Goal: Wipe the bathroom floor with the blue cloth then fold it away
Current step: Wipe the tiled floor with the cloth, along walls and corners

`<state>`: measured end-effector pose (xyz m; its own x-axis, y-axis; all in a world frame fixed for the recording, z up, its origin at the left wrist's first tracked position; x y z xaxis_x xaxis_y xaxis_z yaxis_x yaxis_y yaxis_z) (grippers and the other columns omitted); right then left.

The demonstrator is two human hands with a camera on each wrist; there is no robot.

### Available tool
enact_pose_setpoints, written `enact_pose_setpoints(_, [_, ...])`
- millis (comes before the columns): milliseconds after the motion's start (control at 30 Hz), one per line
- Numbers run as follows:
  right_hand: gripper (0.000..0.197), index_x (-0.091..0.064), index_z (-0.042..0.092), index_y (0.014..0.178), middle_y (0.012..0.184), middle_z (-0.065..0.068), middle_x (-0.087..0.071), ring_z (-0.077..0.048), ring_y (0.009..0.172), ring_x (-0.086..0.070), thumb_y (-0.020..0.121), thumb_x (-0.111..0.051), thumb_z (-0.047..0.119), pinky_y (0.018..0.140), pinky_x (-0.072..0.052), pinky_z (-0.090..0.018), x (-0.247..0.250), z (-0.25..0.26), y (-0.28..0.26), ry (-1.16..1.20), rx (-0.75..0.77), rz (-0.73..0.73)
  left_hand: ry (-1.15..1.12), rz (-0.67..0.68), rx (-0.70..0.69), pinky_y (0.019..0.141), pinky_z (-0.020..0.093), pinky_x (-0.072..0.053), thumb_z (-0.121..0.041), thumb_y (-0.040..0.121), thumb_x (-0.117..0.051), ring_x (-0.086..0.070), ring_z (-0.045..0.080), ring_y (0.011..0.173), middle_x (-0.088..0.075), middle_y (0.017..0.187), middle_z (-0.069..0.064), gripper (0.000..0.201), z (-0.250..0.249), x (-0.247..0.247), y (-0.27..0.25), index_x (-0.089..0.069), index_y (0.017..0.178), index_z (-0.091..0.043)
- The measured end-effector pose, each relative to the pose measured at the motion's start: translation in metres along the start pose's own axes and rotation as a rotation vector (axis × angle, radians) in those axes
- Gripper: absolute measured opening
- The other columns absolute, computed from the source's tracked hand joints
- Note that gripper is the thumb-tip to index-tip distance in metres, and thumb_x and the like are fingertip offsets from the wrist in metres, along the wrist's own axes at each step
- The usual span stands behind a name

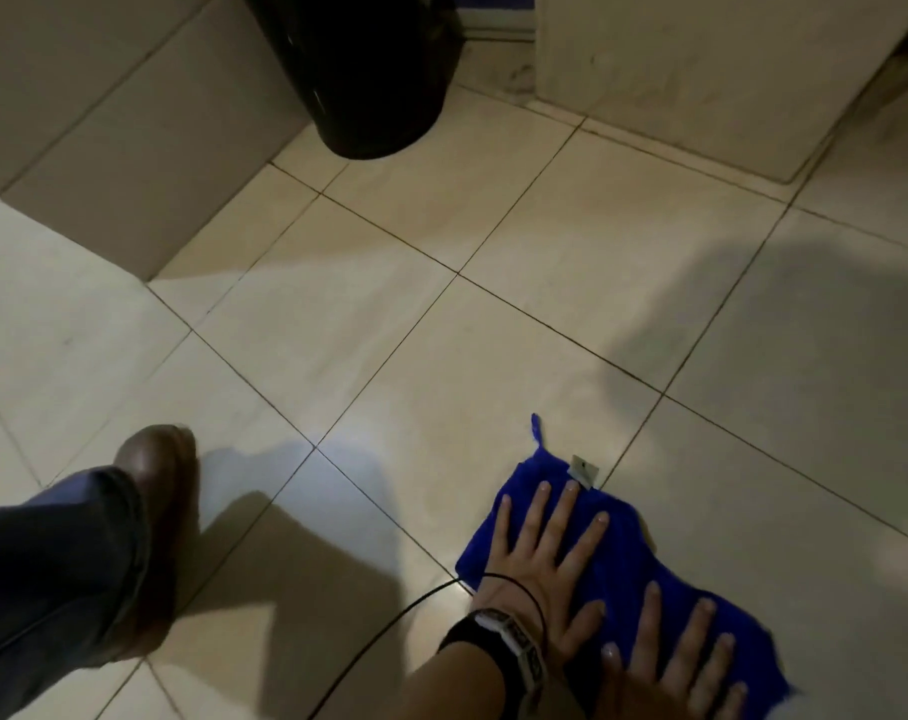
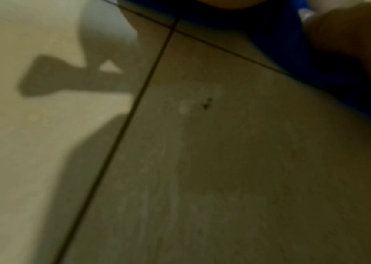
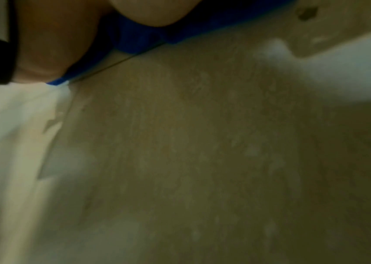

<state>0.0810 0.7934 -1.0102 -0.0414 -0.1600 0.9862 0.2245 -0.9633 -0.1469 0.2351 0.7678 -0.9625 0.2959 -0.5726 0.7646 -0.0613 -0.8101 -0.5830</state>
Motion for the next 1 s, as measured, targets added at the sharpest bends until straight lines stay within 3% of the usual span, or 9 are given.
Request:
enact_pose_setpoints(67, [0.074, -0.039, 0.013, 0.149, 0.152, -0.027, -0.034, -0.044, 0.137, -0.031, 0.099, -0.008, 0.058, 0.106, -0.022, -0.052, 0.004, -0.019, -0.003, -0.079, -0.116, -0.067, -0.014, 0.016, -0.049, 0.102, 0.053, 0.034, -0.063, 0.090, -0.035, 0.044, 0.026, 0.135, 0.047, 0.148, -0.004, 0.087, 0.001, 0.000, 0.000, 0.025, 0.148, -0.038])
enact_pose_setpoints(167, [0.073, -0.027, 0.018, 0.154, 0.156, -0.023, -0.027, -0.042, 0.138, -0.029, 0.098, -0.008, 0.060, 0.114, -0.014, -0.050, -0.004, -0.003, -0.011, -0.082, -0.081, 0.196, -0.008, 0.002, -0.135, 0.100, 0.053, 0.036, -0.061, 0.091, -0.031, 0.045, 0.026, 0.134, 0.046, 0.148, -0.001, 0.084, 0.009, -0.005, 0.008, 0.024, 0.149, -0.034])
enact_pose_setpoints(233, [0.071, -0.017, 0.023, 0.156, 0.158, -0.020, -0.023, -0.043, 0.137, -0.030, 0.097, -0.010, 0.060, 0.115, -0.011, -0.052, 0.000, -0.009, -0.010, -0.079, -0.114, 0.047, -0.022, 0.006, -0.198, 0.098, 0.053, 0.037, -0.059, 0.092, -0.031, 0.047, 0.026, 0.133, 0.048, 0.147, 0.000, 0.084, 0.013, -0.007, 0.008, 0.024, 0.149, -0.032])
enact_pose_setpoints(433, [0.077, -0.013, 0.026, 0.155, 0.153, -0.030, -0.026, -0.057, 0.124, -0.039, 0.091, -0.008, 0.069, 0.097, -0.028, -0.071, 0.018, 0.047, 0.002, 0.007, -0.312, 0.055, -0.103, 0.026, -0.373, 0.094, 0.045, 0.043, -0.051, 0.099, -0.031, 0.045, 0.017, 0.134, 0.047, 0.147, -0.011, 0.074, 0.049, 0.000, 0.008, 0.020, 0.149, -0.036])
enact_pose_setpoints(500, [0.075, -0.002, 0.028, 0.156, 0.161, -0.021, -0.009, -0.057, 0.125, -0.036, 0.092, -0.003, 0.067, 0.096, -0.029, -0.070, 0.024, 0.086, 0.005, -0.017, -0.255, 0.009, -0.050, 0.006, -0.405, 0.104, 0.049, 0.035, -0.049, 0.097, -0.031, 0.035, 0.016, 0.140, 0.032, 0.156, -0.009, 0.070, 0.083, 0.000, 0.003, 0.008, 0.153, -0.035])
enact_pose_setpoints(633, [0.071, 0.000, 0.028, 0.156, 0.163, -0.016, -0.001, -0.053, 0.129, -0.034, 0.094, -0.001, 0.062, 0.096, -0.031, -0.071, 0.017, 0.181, 0.017, 0.040, -0.192, 0.010, 0.072, -0.041, -0.305, 0.113, 0.056, -0.006, -0.056, 0.085, -0.038, -0.015, 0.026, 0.146, -0.015, 0.162, -0.001, 0.072, 0.175, 0.024, -0.014, -0.025, 0.152, -0.034])
enact_pose_setpoints(767, [0.073, -0.003, 0.027, 0.157, 0.163, -0.013, 0.003, -0.051, 0.131, -0.028, 0.094, -0.001, 0.063, 0.097, -0.029, -0.073, 0.005, 0.268, 0.051, 0.117, -0.244, 0.028, 0.048, -0.073, -0.245, 0.110, 0.056, -0.014, -0.058, 0.081, -0.046, -0.021, 0.024, 0.144, -0.023, 0.160, -0.001, 0.075, 0.265, 0.068, -0.012, -0.029, 0.151, -0.036])
enact_pose_setpoints(867, [0.075, -0.011, 0.022, 0.156, 0.162, -0.020, -0.005, -0.049, 0.137, -0.024, 0.094, -0.004, 0.063, 0.104, -0.020, -0.066, 0.004, 0.331, 0.085, 0.164, -0.287, 0.061, 0.019, -0.025, -0.125, 0.112, 0.056, -0.008, -0.059, 0.084, -0.041, -0.013, 0.027, 0.147, -0.007, 0.163, -0.002, 0.078, 0.323, 0.107, 0.001, -0.015, 0.154, -0.037])
enact_pose_setpoints(1000, [0.074, -0.029, 0.016, 0.152, 0.157, -0.025, -0.019, -0.048, 0.142, -0.020, 0.094, -0.020, 0.061, 0.109, -0.017, -0.064, 0.013, 0.421, 0.127, 0.211, -0.211, 0.143, 0.061, -0.047, 0.091, 0.112, 0.054, 0.017, -0.069, 0.078, -0.005, 0.030, 0.021, 0.143, 0.048, 0.145, -0.009, 0.076, 0.418, 0.150, 0.011, 0.041, 0.134, -0.047])
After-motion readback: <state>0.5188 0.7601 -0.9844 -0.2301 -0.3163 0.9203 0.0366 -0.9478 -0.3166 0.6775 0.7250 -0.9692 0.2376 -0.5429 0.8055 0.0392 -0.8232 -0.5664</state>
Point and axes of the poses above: each hand's wrist, its own y-axis towards the middle knuckle, its own x-axis out of the back of the hand, z = x × y, the point moved 1 cm from there along y, towards the middle knuckle
